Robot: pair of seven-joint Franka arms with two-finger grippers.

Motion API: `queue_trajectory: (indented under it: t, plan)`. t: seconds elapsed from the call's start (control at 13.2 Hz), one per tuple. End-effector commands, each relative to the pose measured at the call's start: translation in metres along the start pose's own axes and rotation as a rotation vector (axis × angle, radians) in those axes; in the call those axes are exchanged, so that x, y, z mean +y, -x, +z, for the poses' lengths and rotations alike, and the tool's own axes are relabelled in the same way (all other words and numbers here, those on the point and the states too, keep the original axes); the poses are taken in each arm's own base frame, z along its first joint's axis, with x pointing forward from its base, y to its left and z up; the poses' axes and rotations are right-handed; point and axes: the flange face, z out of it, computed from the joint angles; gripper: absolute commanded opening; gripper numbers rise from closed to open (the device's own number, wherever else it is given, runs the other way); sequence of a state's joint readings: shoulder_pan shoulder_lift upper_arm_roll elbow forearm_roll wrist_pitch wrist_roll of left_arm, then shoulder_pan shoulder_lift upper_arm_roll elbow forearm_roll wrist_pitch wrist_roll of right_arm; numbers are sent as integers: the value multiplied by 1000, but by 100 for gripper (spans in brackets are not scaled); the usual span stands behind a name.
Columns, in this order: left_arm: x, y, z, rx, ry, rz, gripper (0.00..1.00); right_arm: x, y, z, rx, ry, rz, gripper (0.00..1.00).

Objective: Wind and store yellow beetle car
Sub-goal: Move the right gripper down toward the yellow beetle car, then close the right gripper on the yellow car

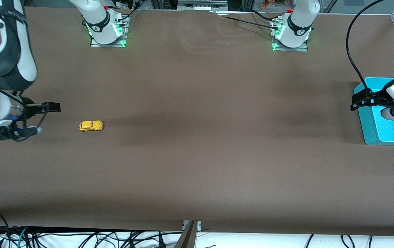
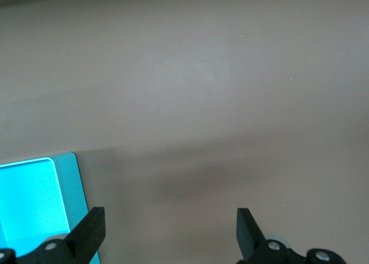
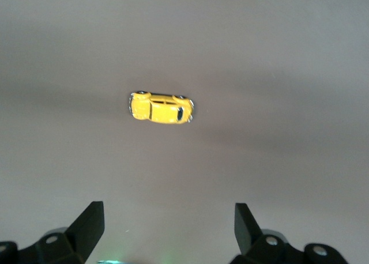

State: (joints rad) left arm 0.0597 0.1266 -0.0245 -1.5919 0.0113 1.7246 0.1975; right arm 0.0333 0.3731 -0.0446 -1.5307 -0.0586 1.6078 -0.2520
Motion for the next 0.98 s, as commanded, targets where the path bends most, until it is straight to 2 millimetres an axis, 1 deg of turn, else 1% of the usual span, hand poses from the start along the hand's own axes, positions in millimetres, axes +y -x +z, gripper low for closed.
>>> queue_trajectory:
  t: [0.0, 0.08, 0.23, 0.38, 0.45, 0.61, 0.91]
  plan:
    - [-1, 2, -2, 10, 20, 9, 100, 2, -19, 23, 4, -1, -203, 100]
    - [-1, 2, -2, 10, 20, 9, 100, 0, -26, 35, 0, 2, -292, 100]
    - [-1, 2, -1, 9, 20, 9, 100, -1, -30, 58, 2, 5, -427, 100]
    - [-1, 2, -1, 9, 20, 9, 100, -1, -29, 82, -10, 0, -549, 100]
    - [-1, 2, -1, 9, 21, 11, 100, -2, -28, 99, -6, 1, -615, 100]
    - [-1, 2, -1, 9, 20, 9, 100, 0, -27, 124, 3, 3, -720, 99]
    - [-1, 2, -1, 9, 20, 9, 100, -3, -26, 157, 42, 31, -863, 99]
